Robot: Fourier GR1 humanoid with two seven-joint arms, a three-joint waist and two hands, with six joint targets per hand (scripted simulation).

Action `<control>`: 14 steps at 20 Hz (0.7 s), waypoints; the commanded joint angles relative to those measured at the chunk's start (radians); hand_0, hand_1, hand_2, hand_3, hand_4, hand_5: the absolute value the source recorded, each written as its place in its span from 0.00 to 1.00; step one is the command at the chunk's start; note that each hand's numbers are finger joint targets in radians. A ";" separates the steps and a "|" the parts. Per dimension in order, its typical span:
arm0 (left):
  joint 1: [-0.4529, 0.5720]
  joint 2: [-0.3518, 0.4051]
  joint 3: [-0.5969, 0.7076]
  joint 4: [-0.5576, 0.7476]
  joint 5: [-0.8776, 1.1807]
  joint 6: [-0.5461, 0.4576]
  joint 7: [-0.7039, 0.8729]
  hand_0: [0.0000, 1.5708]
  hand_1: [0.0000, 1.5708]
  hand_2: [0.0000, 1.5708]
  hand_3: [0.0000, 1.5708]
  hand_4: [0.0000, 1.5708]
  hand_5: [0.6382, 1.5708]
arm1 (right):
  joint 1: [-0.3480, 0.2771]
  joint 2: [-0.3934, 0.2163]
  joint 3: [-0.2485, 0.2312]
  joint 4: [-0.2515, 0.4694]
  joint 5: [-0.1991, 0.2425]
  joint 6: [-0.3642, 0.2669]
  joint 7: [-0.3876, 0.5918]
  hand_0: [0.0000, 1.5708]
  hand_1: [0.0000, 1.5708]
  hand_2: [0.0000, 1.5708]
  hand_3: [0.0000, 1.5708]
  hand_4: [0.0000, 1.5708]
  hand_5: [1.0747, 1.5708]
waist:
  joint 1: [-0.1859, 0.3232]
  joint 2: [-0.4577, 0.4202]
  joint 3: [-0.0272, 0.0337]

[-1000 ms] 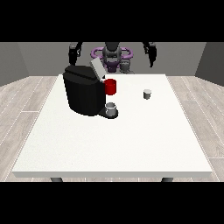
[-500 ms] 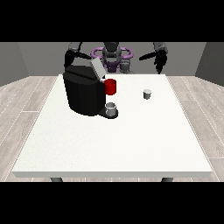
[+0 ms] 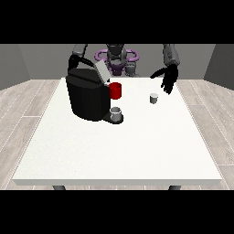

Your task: Insert the coffee pod into the coffee machine and close the lid

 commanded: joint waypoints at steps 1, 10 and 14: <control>-0.083 0.013 -0.013 0.138 -0.066 0.002 -0.049 0.00 0.00 0.00 0.00 0.00 1.00 | -0.056 0.028 0.034 -0.038 0.025 -0.014 0.088 0.00 0.00 0.00 0.00 0.00 1.00 | -0.027 0.041 -0.0003; -0.134 -0.065 -0.071 0.257 -0.232 0.159 -0.092 0.17 0.17 0.37 0.16 0.00 1.00 | -0.092 0.023 -0.034 0.064 -0.025 0.007 0.088 0.00 0.00 0.00 0.00 0.00 1.00 | 0.009 0.062 0.0001; -0.212 -0.071 -0.087 0.271 -0.286 0.171 -0.071 0.60 0.60 0.61 0.44 0.05 1.00 | -0.121 0.021 -0.060 0.182 -0.010 -0.013 0.019 0.00 0.00 0.00 0.00 0.00 1.00 | 0.040 0.058 0.0006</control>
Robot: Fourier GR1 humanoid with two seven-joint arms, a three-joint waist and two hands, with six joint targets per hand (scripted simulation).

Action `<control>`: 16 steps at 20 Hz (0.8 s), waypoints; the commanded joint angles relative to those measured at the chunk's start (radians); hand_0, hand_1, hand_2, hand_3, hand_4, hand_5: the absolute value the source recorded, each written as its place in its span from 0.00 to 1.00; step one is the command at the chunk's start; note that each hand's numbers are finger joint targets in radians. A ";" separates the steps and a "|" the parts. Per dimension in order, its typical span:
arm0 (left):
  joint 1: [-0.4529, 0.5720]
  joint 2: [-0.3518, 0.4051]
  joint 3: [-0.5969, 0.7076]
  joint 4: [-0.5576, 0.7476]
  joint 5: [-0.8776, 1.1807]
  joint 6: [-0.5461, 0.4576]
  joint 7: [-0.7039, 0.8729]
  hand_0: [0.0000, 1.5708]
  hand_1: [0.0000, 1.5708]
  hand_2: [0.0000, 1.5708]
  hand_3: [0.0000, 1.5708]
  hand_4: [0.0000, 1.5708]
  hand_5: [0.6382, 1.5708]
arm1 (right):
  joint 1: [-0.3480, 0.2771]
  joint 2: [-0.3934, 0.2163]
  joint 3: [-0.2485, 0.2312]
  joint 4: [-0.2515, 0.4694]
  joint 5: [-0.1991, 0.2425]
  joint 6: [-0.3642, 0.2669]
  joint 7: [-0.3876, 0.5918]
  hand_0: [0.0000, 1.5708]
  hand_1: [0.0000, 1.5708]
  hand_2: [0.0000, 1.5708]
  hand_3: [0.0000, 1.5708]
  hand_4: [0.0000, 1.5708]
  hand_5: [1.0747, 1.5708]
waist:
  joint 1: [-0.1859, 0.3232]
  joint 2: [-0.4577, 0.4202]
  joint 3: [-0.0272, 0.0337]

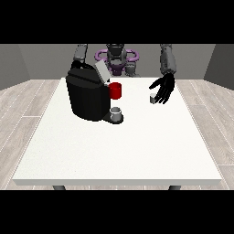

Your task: Insert the coffee pod into the coffee machine and close the lid

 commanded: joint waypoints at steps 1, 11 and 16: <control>-0.016 -0.034 -0.032 0.054 -0.091 0.101 -0.052 0.53 0.53 0.58 0.48 0.19 1.00 | -0.054 -0.003 -0.037 0.044 -0.023 0.003 0.011 0.00 0.00 0.00 0.00 0.00 1.00 | 0.017 0.025 -0.0001; -0.098 0.020 -0.115 0.154 -0.270 0.099 -0.045 0.56 0.56 0.65 0.56 0.22 1.00 | -0.109 -0.025 -0.049 0.120 -0.012 0.022 -0.022 0.00 0.00 0.00 0.00 0.00 1.00 | -0.002 0.057 0.0003; -0.147 0.027 -0.118 0.219 -0.319 0.079 -0.044 0.50 0.50 0.61 0.54 0.25 1.00 | -0.087 0.003 -0.026 0.163 -0.029 0.019 -0.091 0.00 0.00 0.00 0.00 0.00 1.00 | -0.007 0.066 0.0004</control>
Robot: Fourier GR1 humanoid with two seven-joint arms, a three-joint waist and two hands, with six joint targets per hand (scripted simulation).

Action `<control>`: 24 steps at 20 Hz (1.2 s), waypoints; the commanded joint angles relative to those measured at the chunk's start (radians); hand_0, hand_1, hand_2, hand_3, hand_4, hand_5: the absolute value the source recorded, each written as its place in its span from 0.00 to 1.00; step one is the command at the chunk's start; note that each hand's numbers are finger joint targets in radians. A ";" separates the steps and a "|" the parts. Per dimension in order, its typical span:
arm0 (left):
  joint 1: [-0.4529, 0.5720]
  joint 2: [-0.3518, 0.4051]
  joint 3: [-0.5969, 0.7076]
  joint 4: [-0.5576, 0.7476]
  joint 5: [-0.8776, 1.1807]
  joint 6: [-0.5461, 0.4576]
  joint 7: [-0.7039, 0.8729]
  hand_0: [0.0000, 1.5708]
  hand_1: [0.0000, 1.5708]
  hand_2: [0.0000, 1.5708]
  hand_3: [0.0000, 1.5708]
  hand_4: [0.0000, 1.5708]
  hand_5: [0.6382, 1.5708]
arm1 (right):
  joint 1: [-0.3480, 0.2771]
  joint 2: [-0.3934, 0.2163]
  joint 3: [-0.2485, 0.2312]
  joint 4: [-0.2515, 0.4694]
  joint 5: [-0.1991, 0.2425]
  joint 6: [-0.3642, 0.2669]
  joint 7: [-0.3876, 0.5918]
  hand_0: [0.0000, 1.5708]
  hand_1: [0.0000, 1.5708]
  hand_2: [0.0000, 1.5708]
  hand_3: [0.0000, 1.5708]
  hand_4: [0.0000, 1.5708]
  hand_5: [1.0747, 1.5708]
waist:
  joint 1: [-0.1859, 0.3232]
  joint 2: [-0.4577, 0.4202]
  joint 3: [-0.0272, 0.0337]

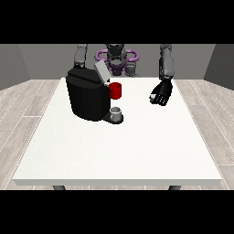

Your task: Insert the coffee pod into the coffee machine and close the lid

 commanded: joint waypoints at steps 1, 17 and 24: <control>-0.026 -0.040 -0.037 0.048 -0.078 0.014 0.041 0.46 0.46 0.61 0.54 0.25 1.00 | -0.025 0.001 -0.020 0.041 -0.011 0.004 -0.009 0.00 0.00 0.00 0.00 0.00 1.00 | 0.001 -0.014 -0.0006; -0.157 -0.127 0.050 0.026 0.017 -0.202 0.003 0.90 0.90 0.90 0.85 0.33 1.00 | 0.038 -0.024 -0.075 0.259 0.011 -0.043 -0.101 0.00 0.00 0.00 0.00 0.00 1.00 | 0.066 -0.149 0.0003; -0.247 -0.109 0.066 -0.003 0.021 -0.309 0.011 0.91 0.91 0.89 0.85 0.35 1.00 | 0.026 -0.005 -0.031 0.250 0.059 -0.065 -0.035 0.00 0.00 0.00 0.00 0.00 1.00 | 0.040 -0.195 -0.0003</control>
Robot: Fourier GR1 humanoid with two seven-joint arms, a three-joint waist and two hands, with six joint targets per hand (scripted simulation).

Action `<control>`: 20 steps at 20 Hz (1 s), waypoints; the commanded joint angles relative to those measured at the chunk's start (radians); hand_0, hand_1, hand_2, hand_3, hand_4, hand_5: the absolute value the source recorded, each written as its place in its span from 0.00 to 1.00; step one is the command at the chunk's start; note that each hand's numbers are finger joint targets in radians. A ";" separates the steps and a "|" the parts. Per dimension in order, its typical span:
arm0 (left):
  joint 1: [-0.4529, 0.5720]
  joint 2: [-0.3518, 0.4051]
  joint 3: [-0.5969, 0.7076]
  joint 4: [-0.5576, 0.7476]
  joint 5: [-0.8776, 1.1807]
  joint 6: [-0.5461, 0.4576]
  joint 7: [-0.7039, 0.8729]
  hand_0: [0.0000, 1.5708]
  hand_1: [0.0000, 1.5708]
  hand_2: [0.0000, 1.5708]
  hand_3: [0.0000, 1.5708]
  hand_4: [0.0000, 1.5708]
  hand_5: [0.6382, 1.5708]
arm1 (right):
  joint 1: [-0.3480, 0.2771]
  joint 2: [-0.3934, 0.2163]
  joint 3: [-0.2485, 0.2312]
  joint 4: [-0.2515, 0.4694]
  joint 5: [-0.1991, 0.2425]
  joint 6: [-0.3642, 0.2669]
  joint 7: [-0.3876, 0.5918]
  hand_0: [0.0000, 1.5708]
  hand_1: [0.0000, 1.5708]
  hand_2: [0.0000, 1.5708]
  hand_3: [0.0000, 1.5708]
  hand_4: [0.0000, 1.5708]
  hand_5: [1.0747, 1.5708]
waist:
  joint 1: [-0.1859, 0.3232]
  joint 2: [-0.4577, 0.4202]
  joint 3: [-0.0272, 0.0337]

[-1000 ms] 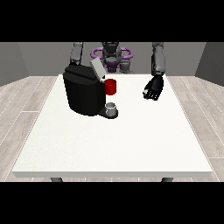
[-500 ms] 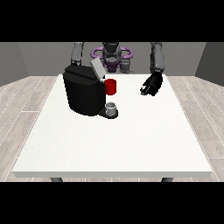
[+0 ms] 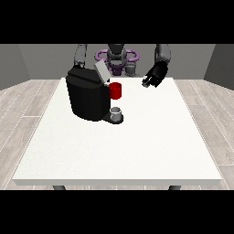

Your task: Insert the coffee pod into the coffee machine and close the lid

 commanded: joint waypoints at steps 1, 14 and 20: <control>-0.041 -0.026 -0.016 -0.069 0.002 -0.088 0.024 0.89 0.89 0.89 0.85 0.38 1.00 | -0.002 -0.017 -0.044 0.078 -0.022 0.005 -0.065 0.00 0.00 0.00 0.00 0.00 1.00 | 0.034 -0.027 0.0004; -0.274 -0.056 0.107 -0.055 0.065 -0.169 0.193 0.78 0.78 0.81 0.82 0.32 1.00 | -0.053 0.018 -0.013 0.025 -0.040 0.015 -0.089 0.00 0.00 0.00 0.00 0.00 1.00 | -0.054 0.015 0.0004; -0.371 -0.004 0.167 0.015 0.064 -0.142 0.243 0.77 0.77 0.81 0.80 0.30 1.00 | -0.079 0.029 0.048 -0.093 -0.014 0.033 -0.023 0.00 0.00 0.00 0.00 0.00 1.00 | -0.188 0.060 -0.0002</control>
